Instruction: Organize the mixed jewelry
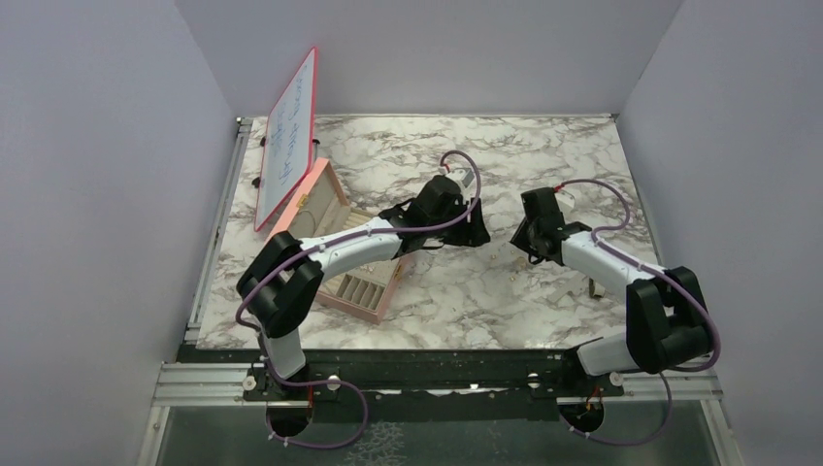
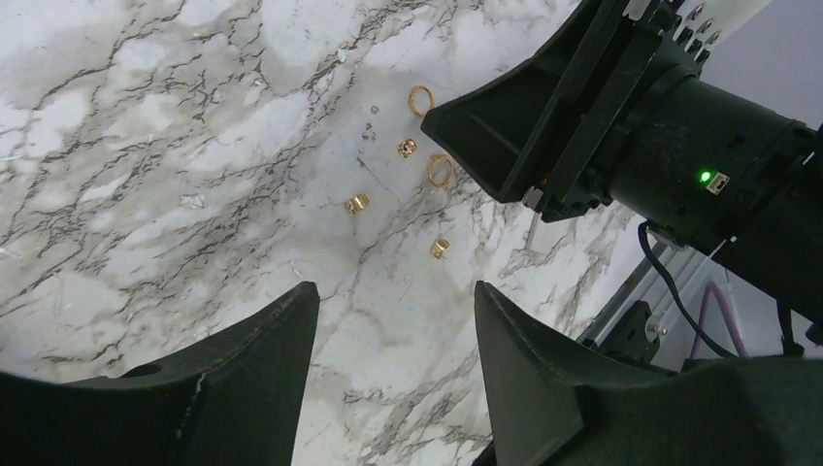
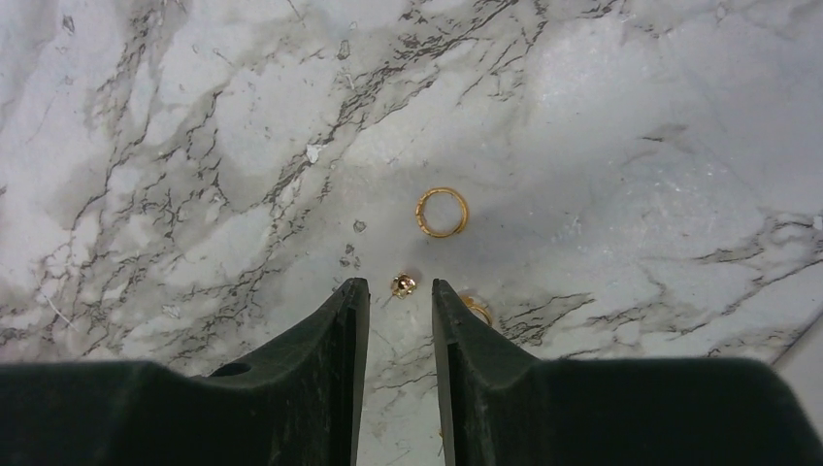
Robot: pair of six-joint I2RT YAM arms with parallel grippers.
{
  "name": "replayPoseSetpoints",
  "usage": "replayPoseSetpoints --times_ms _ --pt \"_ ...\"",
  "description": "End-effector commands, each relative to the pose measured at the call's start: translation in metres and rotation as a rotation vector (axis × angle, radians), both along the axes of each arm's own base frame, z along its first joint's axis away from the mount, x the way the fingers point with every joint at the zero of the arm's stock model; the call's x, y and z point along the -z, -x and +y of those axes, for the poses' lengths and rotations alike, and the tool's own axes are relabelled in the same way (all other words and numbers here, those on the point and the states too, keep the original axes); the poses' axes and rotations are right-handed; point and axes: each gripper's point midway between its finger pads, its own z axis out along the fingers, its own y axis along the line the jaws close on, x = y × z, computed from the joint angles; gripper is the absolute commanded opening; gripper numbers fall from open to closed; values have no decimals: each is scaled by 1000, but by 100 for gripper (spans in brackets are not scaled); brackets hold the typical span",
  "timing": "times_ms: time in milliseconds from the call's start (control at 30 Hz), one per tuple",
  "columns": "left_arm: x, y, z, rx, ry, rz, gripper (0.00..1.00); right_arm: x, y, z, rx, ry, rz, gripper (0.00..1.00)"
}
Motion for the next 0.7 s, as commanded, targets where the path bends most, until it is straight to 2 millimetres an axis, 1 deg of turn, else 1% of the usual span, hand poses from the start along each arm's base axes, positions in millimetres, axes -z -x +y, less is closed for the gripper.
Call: replayPoseSetpoints --times_ms 0,133,333,467,667 --pt "4 -1 -17 42 12 10 60 9 -5 9 -67 -9 15 34" --pt "17 2 -16 35 0 42 59 16 -5 15 -117 -17 35 32" --pt "27 4 -14 34 -9 62 58 24 -8 24 -171 -29 57 28" --pt "32 6 -14 37 -12 72 57 27 -11 21 -170 -3 71 24" --pt "33 8 -13 43 -15 73 57 19 -14 13 -150 39 63 24"
